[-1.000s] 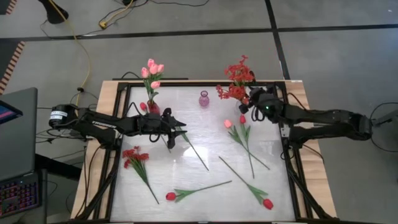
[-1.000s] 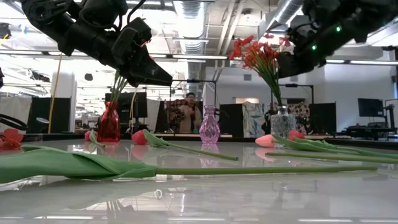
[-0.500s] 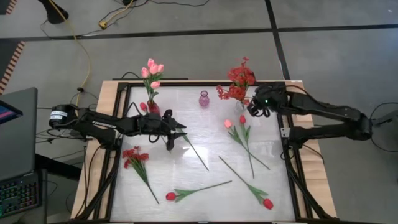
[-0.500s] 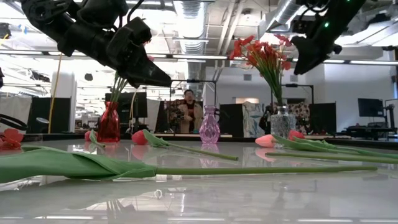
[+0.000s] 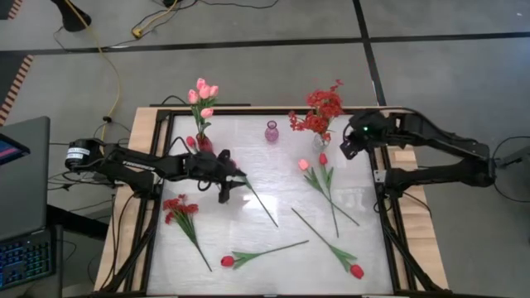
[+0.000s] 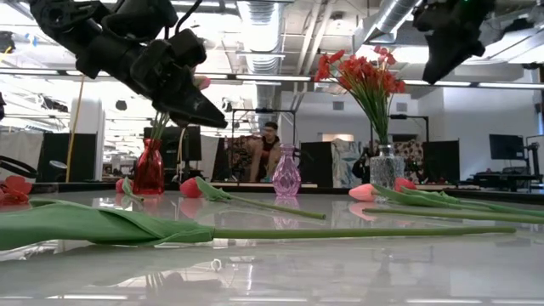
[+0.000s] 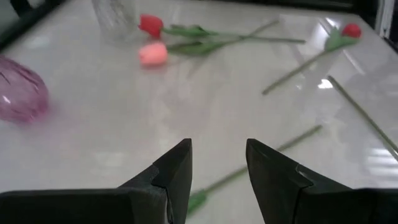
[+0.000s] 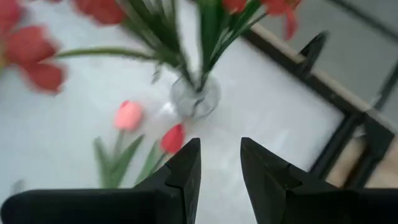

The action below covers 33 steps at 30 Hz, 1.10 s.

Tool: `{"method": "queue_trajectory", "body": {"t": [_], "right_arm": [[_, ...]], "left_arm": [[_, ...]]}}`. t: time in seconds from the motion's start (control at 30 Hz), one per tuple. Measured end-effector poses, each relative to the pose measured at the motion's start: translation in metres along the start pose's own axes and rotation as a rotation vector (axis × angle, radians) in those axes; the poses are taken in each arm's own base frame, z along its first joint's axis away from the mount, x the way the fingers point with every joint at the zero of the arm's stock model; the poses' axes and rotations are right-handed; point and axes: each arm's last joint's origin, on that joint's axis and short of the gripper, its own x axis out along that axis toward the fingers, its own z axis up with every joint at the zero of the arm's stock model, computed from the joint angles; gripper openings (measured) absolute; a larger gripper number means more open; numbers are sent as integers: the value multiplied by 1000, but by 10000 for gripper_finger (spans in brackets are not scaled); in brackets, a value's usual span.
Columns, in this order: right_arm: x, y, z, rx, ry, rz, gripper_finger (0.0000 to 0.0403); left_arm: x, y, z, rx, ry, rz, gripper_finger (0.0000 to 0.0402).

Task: Sort flowers into vase by color
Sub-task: Put the red flowers into the transparent vase

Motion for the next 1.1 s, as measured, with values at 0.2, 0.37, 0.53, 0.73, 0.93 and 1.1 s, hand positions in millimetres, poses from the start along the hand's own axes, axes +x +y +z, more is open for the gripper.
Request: {"method": "queue_trajectory", "body": {"t": [0.2,0.37,0.53,0.73,0.93,1.1], "right_arm": [[-5,5,-3,12,77,148,139],[-4,23,-7,-54,124,228,139],[1,58,-8,-128,121,316,139],[13,109,-14,-345,92,423,139],[24,154,-33,-556,92,481,139],[28,180,-51,-697,87,503,139]], "left_arm": [[-3,-10,23,17,222,31,139],[-19,-31,50,52,403,89,139],[-37,-48,52,-195,612,80,139],[-57,-70,31,-571,847,245,138],[-70,-104,21,-850,886,346,138],[-78,-132,15,-1091,744,454,138]]}}
